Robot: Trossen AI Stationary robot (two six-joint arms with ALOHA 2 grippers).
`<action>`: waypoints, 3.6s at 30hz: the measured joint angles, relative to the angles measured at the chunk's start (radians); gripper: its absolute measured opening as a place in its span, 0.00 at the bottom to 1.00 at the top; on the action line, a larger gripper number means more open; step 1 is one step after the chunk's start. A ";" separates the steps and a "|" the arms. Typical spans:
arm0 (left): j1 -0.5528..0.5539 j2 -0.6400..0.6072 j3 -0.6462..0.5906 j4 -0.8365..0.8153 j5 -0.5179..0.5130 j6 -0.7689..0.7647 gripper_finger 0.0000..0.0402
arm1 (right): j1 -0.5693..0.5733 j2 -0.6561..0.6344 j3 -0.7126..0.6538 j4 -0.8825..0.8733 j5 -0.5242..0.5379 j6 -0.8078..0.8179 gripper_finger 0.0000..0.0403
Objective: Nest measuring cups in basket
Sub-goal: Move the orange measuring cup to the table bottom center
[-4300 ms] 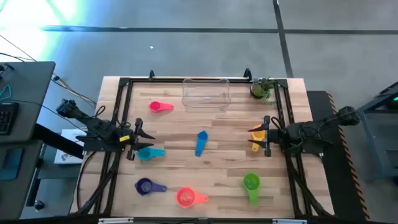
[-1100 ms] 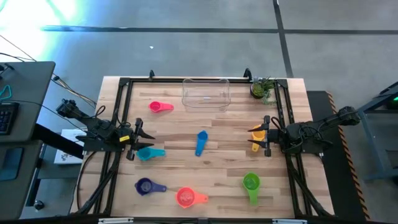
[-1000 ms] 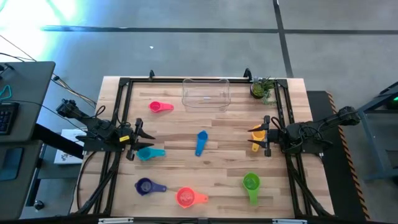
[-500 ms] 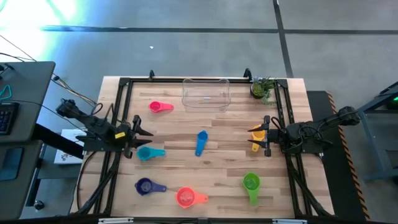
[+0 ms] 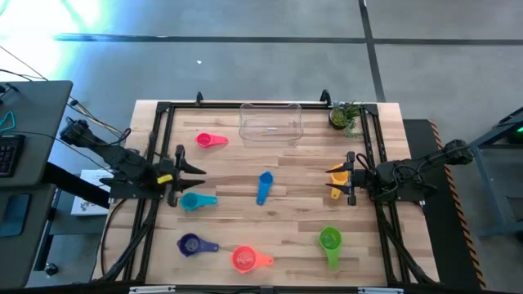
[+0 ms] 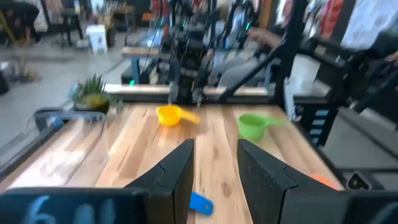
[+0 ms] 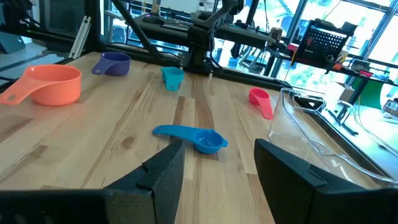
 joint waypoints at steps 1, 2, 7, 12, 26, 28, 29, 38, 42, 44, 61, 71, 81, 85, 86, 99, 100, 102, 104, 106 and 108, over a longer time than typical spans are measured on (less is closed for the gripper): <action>0.000 0.040 0.030 -0.025 -0.004 -0.019 0.28 | 0.000 0.000 0.000 0.000 0.000 0.000 0.47; 0.000 0.082 0.059 -0.051 -0.004 -0.038 0.28 | 0.000 0.000 0.000 0.000 0.000 0.000 0.47; -0.002 0.265 0.174 -0.143 -0.002 -0.135 0.28 | 0.000 0.000 0.000 0.000 0.000 0.000 0.47; -0.002 0.417 0.226 -0.153 0.049 -0.259 0.28 | 0.000 0.000 0.000 0.000 0.000 0.000 0.47; -0.098 0.757 0.354 -0.065 0.099 -0.392 0.28 | 0.000 0.000 0.000 0.000 0.000 0.000 0.47; -0.110 0.796 0.370 -0.068 0.098 -0.399 0.28 | 0.000 0.000 0.000 0.000 0.000 0.000 0.47; -0.116 0.819 0.378 -0.066 0.098 -0.408 0.28 | 0.000 0.000 0.000 0.000 0.000 0.000 0.47; -0.167 1.011 0.456 -0.035 0.079 -0.441 0.29 | 0.000 0.000 0.000 0.000 0.000 0.000 0.47; -0.184 1.073 0.485 -0.027 0.059 -0.461 0.31 | 0.000 0.000 0.000 0.000 0.000 0.000 0.47; -0.189 1.099 0.497 -0.022 0.051 -0.469 0.34 | 0.000 0.000 0.000 0.001 0.000 0.000 0.47; -0.198 1.248 0.502 0.023 0.083 -0.564 0.42 | 0.000 0.000 0.000 0.000 0.000 0.000 0.47; -0.199 1.280 0.502 0.045 0.114 -0.567 0.42 | 0.000 0.000 0.000 0.000 0.000 0.000 0.47; -0.198 1.296 0.502 0.045 0.135 -0.575 0.35 | 0.000 0.000 0.000 0.000 0.000 0.000 0.47; -0.197 1.318 0.502 0.062 0.157 -0.575 0.29 | 0.000 0.000 0.000 0.000 0.000 0.000 0.47; -0.197 1.319 0.501 0.063 0.157 -0.575 0.28 | 0.000 0.000 0.000 0.000 0.000 0.000 0.47; -0.194 1.319 0.501 0.083 0.151 -0.574 0.13 | 0.000 0.000 0.000 0.000 0.000 0.000 0.47; -0.193 1.319 0.501 0.083 0.151 -0.574 0.11 | 0.000 0.000 0.000 0.000 0.000 0.000 0.47; -0.188 1.319 0.501 0.083 0.151 -0.574 0.08 | 0.000 0.000 0.000 0.000 0.000 0.000 0.47; -0.182 1.319 0.501 0.085 0.152 -0.573 0.06 | 0.000 0.000 0.000 0.000 0.000 0.000 0.47; -0.175 1.319 0.501 0.091 0.152 -0.573 0.04 | 0.000 0.000 0.000 0.000 0.000 0.000 0.47; -0.169 1.319 0.501 0.107 0.155 -0.561 0.02 | 0.000 0.000 0.000 0.000 0.000 0.000 0.47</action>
